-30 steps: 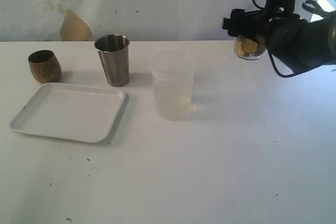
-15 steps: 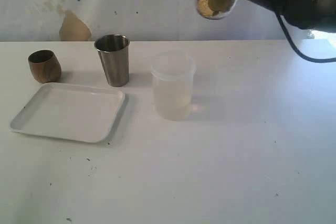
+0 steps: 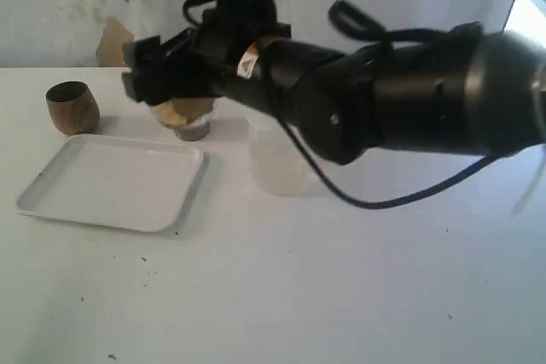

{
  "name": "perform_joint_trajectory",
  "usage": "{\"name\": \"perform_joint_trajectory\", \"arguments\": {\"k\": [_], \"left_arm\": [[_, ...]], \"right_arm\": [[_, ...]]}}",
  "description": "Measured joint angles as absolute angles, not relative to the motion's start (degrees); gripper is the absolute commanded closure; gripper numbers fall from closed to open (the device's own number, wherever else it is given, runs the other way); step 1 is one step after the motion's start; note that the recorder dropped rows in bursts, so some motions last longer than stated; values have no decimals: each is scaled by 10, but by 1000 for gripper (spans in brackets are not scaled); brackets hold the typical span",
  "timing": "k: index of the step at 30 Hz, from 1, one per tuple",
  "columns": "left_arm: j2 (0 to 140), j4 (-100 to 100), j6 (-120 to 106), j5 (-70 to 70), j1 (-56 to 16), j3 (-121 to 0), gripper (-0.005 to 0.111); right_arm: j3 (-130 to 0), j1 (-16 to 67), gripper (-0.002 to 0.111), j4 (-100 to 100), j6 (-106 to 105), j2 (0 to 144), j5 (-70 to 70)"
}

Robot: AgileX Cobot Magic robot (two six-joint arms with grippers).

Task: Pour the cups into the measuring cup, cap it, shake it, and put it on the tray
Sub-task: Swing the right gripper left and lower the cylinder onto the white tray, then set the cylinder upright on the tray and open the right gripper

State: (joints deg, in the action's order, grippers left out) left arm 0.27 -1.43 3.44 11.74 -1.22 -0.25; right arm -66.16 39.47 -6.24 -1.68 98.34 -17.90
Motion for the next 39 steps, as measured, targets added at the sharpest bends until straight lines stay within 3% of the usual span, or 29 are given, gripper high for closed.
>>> {"name": "perform_joint_trajectory", "arguments": {"k": [7,18,29,32,34,37,39], "left_arm": [[3,-14,34,117,-12,-2,107],[3,-14,34,117,-12,-2,107],[3,-14,34,117,-12,-2,107],[3,-14,34,117,-12,-2,107],[3,-14,34,117,-12,-2,107],[3,-14,34,117,-12,-2,107],[3,-14,34,117,-12,-2,107]], "right_arm": [[-686,446,108,-47,-15,1077,-246],[-891,452,108,-44,-11,1315,-258],[-930,444,107,-105,-122,1365,-262],[-930,441,92,-107,-127,1365,-256],[-930,441,60,-107,-127,1365,-253],[-930,441,33,-107,-127,1365,-252],[-932,441,32,-107,-127,1365,-245]]}}
